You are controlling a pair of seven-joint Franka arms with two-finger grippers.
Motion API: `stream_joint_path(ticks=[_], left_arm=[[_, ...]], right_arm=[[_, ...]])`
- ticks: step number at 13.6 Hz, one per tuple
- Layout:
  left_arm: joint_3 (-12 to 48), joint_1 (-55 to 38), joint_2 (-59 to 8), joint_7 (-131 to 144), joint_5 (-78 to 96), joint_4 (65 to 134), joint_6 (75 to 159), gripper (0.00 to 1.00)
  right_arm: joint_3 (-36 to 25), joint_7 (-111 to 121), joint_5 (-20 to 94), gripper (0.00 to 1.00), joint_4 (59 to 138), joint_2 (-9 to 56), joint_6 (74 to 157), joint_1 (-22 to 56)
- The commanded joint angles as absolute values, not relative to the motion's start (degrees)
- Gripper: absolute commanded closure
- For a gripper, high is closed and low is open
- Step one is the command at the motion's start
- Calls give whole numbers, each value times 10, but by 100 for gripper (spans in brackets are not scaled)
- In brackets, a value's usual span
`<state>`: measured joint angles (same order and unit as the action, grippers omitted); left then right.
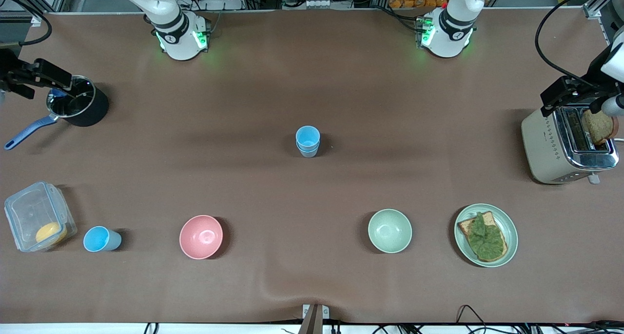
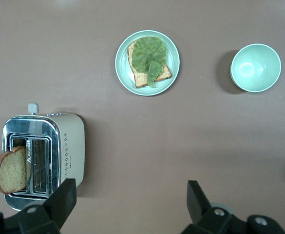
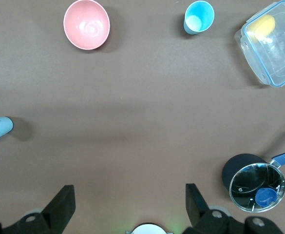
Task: Stack blue cups with both arms
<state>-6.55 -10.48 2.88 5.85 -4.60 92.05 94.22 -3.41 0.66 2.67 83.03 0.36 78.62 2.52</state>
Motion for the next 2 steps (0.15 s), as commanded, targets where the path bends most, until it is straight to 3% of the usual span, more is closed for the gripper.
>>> stream_joint_path(ticks=[1,2], left_arm=[[-64,-103,25,66,-40,903,929,0],[-64,-103,24,65,-40,902,929,0]], right_arm=[[-35,13,15,0,824,4,785,31],[-35,14,15,0,824,4,785,31]])
